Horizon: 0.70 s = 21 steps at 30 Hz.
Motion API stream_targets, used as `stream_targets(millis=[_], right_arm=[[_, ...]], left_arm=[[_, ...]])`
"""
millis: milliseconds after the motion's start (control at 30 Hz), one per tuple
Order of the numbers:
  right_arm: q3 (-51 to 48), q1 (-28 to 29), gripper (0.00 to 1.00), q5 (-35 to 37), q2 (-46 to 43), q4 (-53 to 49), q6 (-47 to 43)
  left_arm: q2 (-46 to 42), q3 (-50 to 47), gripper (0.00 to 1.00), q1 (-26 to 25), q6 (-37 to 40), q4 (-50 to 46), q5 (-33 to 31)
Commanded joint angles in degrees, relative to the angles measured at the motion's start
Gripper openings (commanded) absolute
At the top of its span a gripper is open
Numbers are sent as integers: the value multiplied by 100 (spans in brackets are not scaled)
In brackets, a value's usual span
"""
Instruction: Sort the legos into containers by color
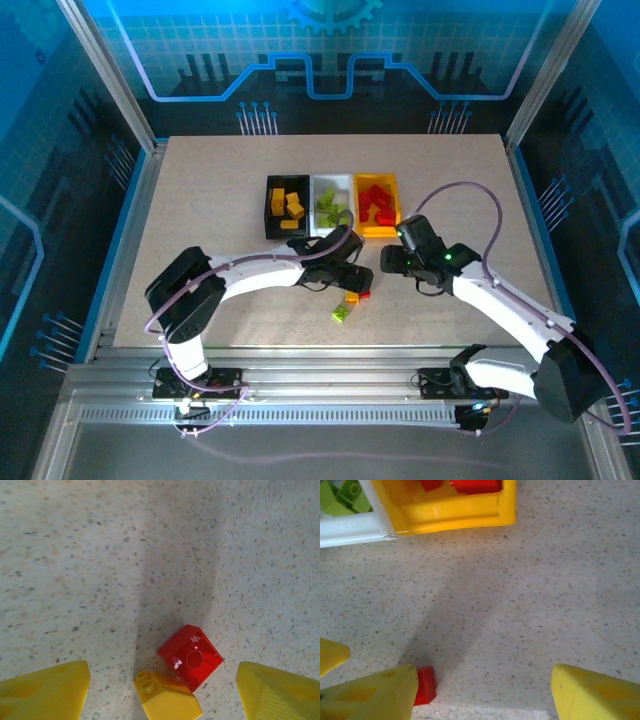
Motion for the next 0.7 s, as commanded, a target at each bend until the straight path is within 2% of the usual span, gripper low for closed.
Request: stream_targets(millis=[0,133,367,667], right_arm=[[-142,-184,72,62,-335,-104,73],[-244,-315,73,-44,-466,-36,34],[-267,-388,73,-162,-476,80,42],[-243,-455,73,-187,-645,19,-10]], left_arm=[[71,204,77,-67,343,-557,-101],[95,140,84,-222,538,-839,-170],[379,209,83,-473,684,-934,-239],[785,498,68,-528,800,-871,-432]])
